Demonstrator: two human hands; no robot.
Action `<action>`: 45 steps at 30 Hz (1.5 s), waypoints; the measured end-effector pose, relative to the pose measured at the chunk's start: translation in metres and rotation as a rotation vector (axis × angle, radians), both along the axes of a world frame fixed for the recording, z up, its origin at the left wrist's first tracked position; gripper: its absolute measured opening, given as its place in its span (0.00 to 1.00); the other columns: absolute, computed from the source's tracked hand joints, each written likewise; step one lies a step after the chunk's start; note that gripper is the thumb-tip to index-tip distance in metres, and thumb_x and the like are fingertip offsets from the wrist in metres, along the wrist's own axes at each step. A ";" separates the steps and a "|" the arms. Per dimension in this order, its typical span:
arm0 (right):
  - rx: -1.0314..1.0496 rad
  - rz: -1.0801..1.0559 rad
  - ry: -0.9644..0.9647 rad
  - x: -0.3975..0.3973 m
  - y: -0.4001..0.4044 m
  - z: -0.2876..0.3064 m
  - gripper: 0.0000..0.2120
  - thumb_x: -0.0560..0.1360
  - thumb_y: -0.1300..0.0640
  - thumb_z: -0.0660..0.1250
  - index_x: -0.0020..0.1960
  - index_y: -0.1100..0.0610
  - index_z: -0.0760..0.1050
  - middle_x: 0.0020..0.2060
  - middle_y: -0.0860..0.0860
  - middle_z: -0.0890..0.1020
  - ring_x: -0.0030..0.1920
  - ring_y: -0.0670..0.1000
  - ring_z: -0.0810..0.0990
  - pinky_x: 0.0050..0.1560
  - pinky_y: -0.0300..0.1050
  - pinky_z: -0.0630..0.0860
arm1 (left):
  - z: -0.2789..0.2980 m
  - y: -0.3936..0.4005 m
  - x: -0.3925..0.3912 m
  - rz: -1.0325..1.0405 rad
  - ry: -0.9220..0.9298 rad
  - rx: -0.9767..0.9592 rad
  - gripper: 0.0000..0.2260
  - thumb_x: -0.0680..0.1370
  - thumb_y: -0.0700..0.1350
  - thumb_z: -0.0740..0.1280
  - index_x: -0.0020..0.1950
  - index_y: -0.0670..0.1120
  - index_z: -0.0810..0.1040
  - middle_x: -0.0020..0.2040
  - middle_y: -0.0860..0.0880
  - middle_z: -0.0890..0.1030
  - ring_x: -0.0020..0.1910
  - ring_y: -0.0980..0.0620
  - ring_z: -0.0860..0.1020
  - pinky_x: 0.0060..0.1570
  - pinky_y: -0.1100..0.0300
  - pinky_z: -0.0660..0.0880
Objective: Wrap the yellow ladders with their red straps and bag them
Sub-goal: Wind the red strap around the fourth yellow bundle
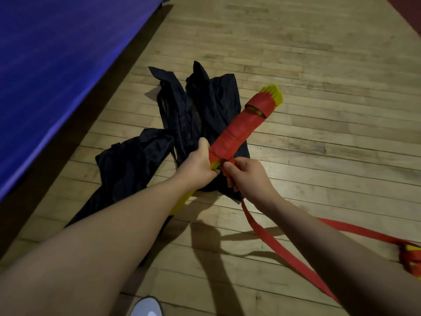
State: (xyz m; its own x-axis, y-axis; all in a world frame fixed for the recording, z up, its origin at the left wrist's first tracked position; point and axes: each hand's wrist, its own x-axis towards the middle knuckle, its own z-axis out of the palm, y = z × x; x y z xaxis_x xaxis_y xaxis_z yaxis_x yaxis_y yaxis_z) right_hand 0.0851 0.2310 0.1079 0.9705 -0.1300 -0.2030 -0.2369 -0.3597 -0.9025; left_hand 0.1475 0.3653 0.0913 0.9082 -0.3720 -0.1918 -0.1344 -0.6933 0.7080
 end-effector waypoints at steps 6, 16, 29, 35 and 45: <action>0.086 -0.032 0.065 -0.003 -0.006 -0.010 0.15 0.79 0.53 0.63 0.36 0.57 0.73 0.27 0.49 0.77 0.26 0.44 0.74 0.29 0.38 0.71 | 0.008 -0.010 -0.007 -0.127 0.074 0.155 0.22 0.77 0.41 0.66 0.62 0.47 0.55 0.46 0.45 0.74 0.40 0.48 0.77 0.37 0.54 0.75; 0.212 -0.068 0.121 -0.013 -0.023 -0.028 0.12 0.80 0.58 0.62 0.42 0.65 0.77 0.30 0.54 0.78 0.29 0.51 0.75 0.32 0.48 0.72 | 0.000 -0.006 -0.018 -0.177 0.120 0.256 0.21 0.73 0.52 0.72 0.59 0.45 0.69 0.53 0.47 0.73 0.48 0.50 0.76 0.44 0.57 0.74; 0.226 0.092 0.241 -0.040 -0.033 -0.028 0.06 0.79 0.60 0.63 0.46 0.61 0.74 0.32 0.55 0.76 0.30 0.48 0.74 0.31 0.39 0.72 | -0.006 -0.001 -0.038 -0.177 0.009 0.297 0.21 0.74 0.47 0.70 0.55 0.44 0.60 0.39 0.47 0.73 0.38 0.46 0.76 0.34 0.55 0.71; 0.265 -0.030 0.155 -0.045 -0.035 -0.031 0.12 0.81 0.56 0.61 0.47 0.65 0.76 0.30 0.53 0.77 0.29 0.48 0.74 0.32 0.40 0.71 | 0.012 -0.008 -0.031 -0.262 -0.150 0.455 0.20 0.72 0.46 0.70 0.52 0.47 0.59 0.38 0.48 0.71 0.36 0.46 0.75 0.30 0.56 0.68; 0.360 0.005 0.235 -0.055 -0.030 -0.023 0.16 0.82 0.49 0.58 0.48 0.60 0.76 0.32 0.53 0.80 0.29 0.49 0.76 0.28 0.38 0.71 | 0.005 -0.017 -0.036 -0.330 -0.495 0.711 0.21 0.74 0.46 0.68 0.61 0.44 0.63 0.50 0.46 0.78 0.50 0.43 0.78 0.38 0.55 0.64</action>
